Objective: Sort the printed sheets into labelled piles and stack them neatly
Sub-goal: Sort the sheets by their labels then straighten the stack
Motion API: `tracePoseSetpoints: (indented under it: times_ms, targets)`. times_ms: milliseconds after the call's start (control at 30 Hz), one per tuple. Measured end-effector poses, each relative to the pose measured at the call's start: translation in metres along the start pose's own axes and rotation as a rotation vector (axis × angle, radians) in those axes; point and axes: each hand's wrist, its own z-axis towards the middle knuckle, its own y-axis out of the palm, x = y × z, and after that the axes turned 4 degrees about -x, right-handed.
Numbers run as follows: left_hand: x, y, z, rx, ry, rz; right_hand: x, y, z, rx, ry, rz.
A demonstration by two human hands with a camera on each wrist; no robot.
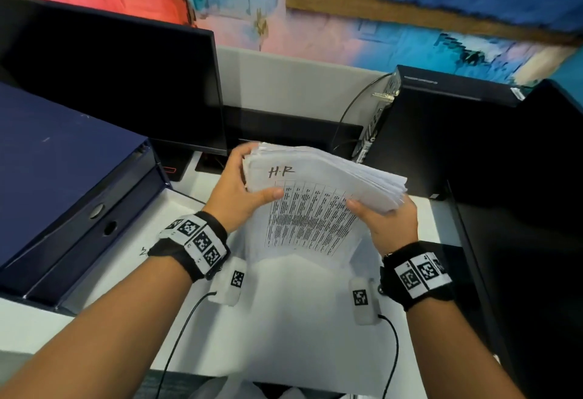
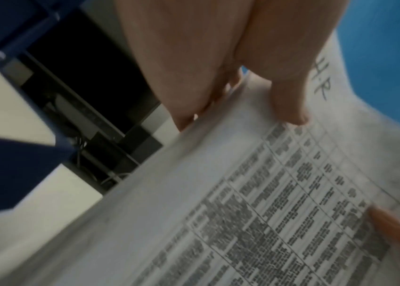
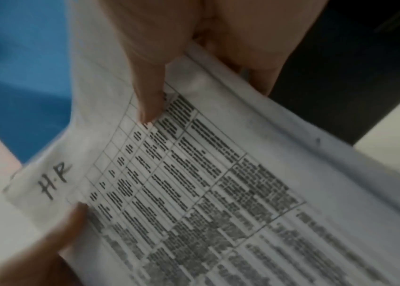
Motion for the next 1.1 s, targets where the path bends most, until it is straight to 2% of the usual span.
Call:
tracePoseSetpoints:
  times_ms: [67,200,267,400,533,633,733,800,1100]
  targets:
    - [-0.003,0.006,0.001,0.000,-0.015,0.038,0.000,0.004,0.001,0.026,-0.013,-0.028]
    - [0.017,0.012,0.003,0.096,0.103,-0.021,-0.014,-0.004,0.001,0.098,-0.218,-0.136]
    - [0.018,0.009,0.001,0.064,0.123,-0.033,-0.014,-0.010,-0.003,0.103,-0.282,-0.163]
    - [0.005,0.008,-0.004,-0.045,0.021,-0.005,-0.006,-0.006,-0.007,0.065,-0.136,-0.177]
    - [0.006,0.015,0.000,0.067,0.066,-0.069,-0.019,0.004,-0.005,0.164,-0.105,-0.038]
    - [0.017,0.024,0.003,0.137,0.166,-0.117,-0.033,0.011,0.001,0.252,-0.164,0.003]
    - [0.031,0.034,0.005,0.278,0.285,-0.006,-0.035,0.012,0.008,0.305,-0.169,-0.042]
    - [0.035,0.037,0.009,0.340,0.302,0.062,-0.034,0.012,0.010,0.340,-0.159,-0.053]
    - [0.038,0.031,0.027,0.361,0.292,0.151,-0.039,0.016,0.012,0.392,-0.119,0.040]
